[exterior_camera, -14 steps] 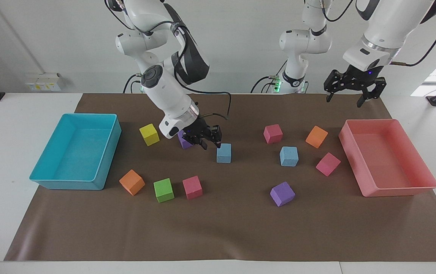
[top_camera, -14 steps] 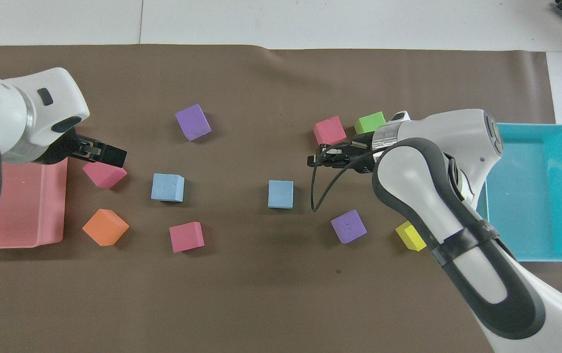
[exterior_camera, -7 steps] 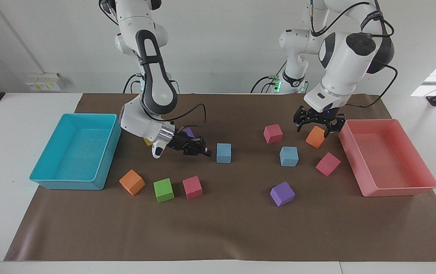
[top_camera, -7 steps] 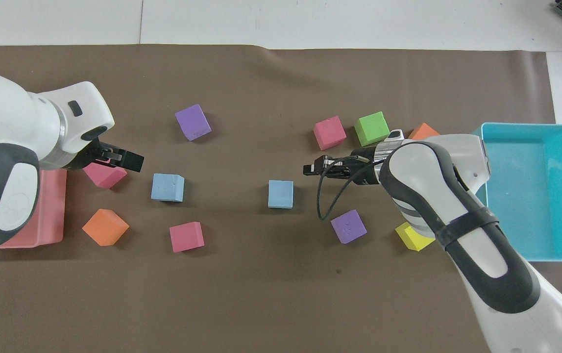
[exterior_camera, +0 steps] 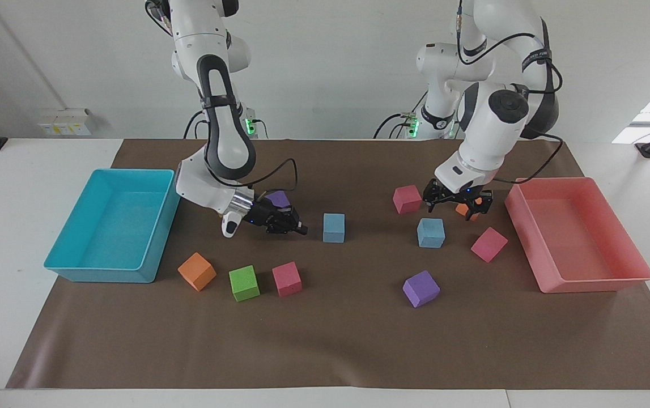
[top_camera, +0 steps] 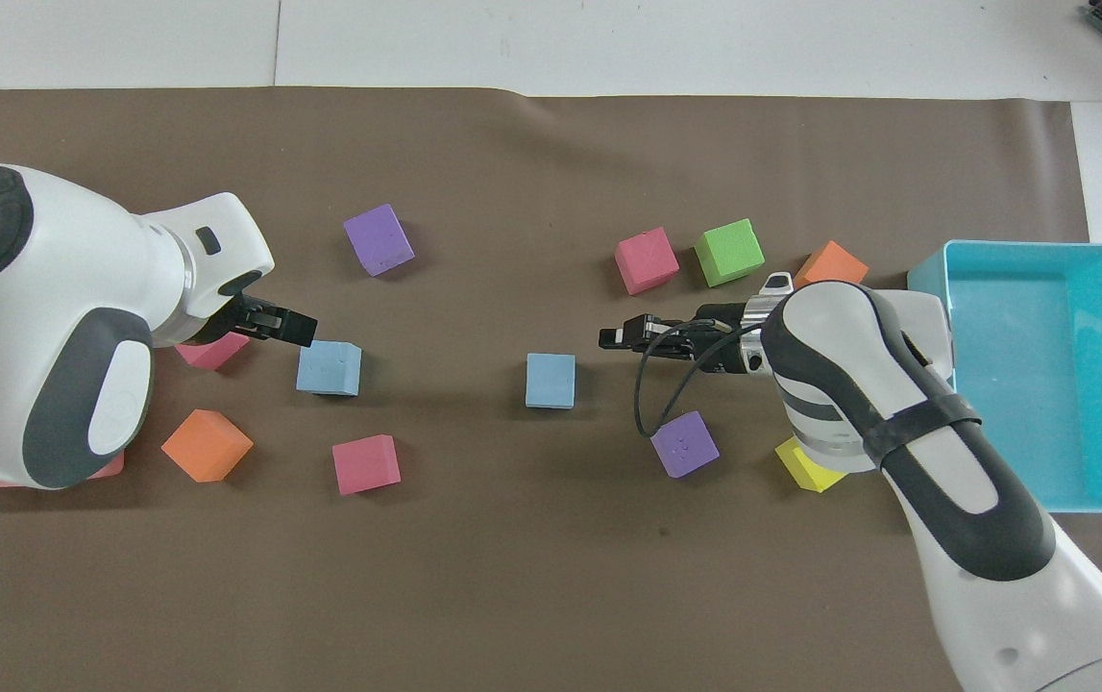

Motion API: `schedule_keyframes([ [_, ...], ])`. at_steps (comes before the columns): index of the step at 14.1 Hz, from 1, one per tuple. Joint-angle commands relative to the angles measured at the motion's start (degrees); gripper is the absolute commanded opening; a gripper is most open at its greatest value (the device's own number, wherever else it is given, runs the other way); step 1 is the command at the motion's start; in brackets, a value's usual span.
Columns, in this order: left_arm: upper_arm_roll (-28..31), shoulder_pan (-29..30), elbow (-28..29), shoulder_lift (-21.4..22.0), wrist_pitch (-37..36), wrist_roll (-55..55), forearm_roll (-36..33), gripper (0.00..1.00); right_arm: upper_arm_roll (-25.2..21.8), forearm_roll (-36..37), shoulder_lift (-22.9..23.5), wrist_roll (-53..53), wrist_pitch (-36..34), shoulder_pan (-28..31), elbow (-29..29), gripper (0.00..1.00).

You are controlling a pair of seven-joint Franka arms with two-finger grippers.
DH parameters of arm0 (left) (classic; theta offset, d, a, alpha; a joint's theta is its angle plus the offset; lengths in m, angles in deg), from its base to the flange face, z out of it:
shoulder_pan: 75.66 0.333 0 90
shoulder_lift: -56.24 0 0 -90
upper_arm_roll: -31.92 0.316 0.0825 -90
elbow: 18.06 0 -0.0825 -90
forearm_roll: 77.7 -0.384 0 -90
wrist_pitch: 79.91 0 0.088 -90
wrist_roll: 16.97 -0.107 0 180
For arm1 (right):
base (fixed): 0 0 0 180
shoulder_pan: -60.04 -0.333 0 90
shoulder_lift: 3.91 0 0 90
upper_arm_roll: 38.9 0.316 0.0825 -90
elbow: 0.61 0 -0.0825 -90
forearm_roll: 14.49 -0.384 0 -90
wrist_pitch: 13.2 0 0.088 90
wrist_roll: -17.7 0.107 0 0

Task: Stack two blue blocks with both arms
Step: 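Grasp the second light blue cube with the left gripper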

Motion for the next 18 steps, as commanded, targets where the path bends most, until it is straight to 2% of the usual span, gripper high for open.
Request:
schedule_keyframes([
  [1, 0.95, -1.27, 2.0, -1.49, 3.42, 1.94, 0.19, 1.0, 0.44, -2.1, -0.91, -3.07, 0.26, 0.56, 2.12, 0.0],
  [6, 0.95, -1.8, 6.75, -1.67, 7.29, 2.21, 0.19, 1.0, 0.44, -2.36, -1.34, -2.54, 1.75, 0.04, 3.09, 0.0],
  [9, 0.95, -1.98, 8.95, -1.5, 9.49, 3.27, 0.19, 1.0, 0.52, -2.36, -0.03, -2.98, 2.36, -0.58, 3.01, 0.0],
  [18, 0.95, -1.36, 11.15, -1.76, 10.9, 3.18, 0.19, 1.0, 0.52, -2.36, 0.15, -2.98, 2.98, -0.67, 2.56, 0.0],
])
